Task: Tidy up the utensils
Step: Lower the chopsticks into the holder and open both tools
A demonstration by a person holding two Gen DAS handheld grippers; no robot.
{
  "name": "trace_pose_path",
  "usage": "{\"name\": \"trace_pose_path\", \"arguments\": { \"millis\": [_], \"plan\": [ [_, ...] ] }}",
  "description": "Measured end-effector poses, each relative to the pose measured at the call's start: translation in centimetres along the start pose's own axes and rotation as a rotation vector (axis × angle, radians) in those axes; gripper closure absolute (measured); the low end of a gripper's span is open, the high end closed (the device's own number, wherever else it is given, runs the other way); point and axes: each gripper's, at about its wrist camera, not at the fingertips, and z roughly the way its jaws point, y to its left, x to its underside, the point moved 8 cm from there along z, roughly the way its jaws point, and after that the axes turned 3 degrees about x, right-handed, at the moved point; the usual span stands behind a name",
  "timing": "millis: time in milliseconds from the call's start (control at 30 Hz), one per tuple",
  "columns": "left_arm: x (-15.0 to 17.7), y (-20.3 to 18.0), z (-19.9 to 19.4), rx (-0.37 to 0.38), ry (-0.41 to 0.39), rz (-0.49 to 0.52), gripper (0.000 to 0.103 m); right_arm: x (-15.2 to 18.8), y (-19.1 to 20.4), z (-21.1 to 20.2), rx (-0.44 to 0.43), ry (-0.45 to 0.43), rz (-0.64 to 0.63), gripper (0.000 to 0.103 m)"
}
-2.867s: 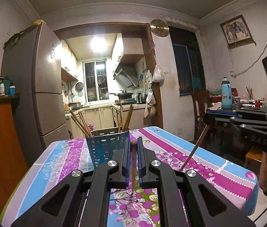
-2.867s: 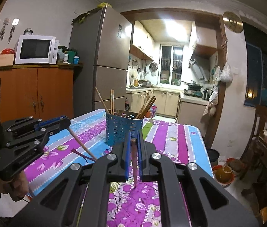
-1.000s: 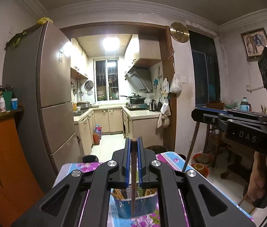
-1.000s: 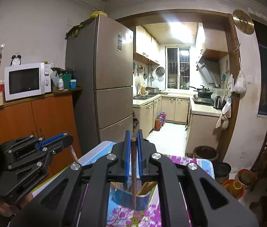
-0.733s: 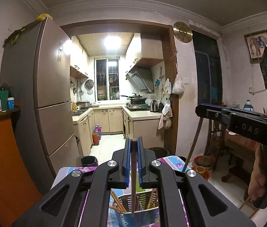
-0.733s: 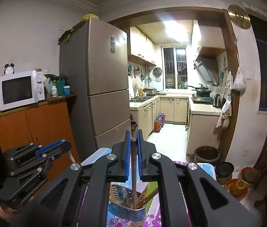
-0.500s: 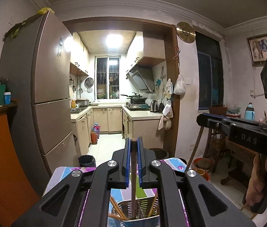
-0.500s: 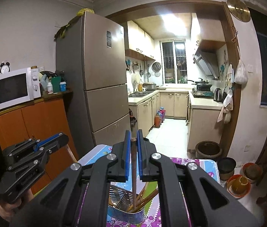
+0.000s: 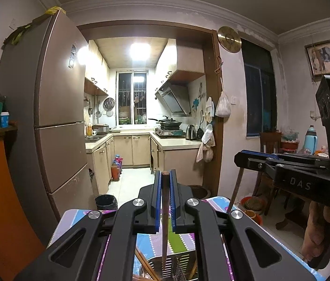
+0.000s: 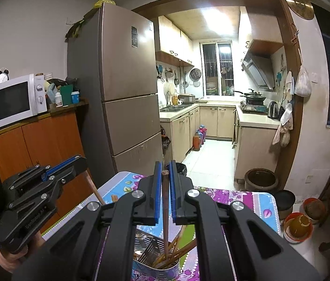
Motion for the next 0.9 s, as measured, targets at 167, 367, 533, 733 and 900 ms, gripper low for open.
{"name": "trace_pose_path", "arguments": {
  "millis": [167, 367, 533, 733, 900],
  "plan": [
    [0.8, 0.3, 1.1, -0.002, 0.023, -0.006, 0.095, 0.7, 0.0, 1.1, 0.001, 0.023, 0.0, 0.098],
    [1.8, 1.3, 2.8, -0.02, 0.058, -0.024, 0.093, 1.5, -0.4, 2.4, -0.004, 0.058, 0.012, 0.098],
    [2.5, 2.3, 4.0, -0.037, 0.089, -0.038, 0.062, 1.7, -1.2, 2.9, 0.009, 0.065, 0.035, 0.087],
    [2.5, 3.1, 4.3, -0.058, 0.093, -0.048, 0.052, 1.5, -2.0, 2.3, 0.032, 0.038, 0.049, 0.065],
    [2.4, 3.4, 3.8, -0.073, 0.094, -0.048, 0.045, 1.7, -2.2, 1.4, 0.037, 0.02, 0.051, 0.051]
  ]
}}
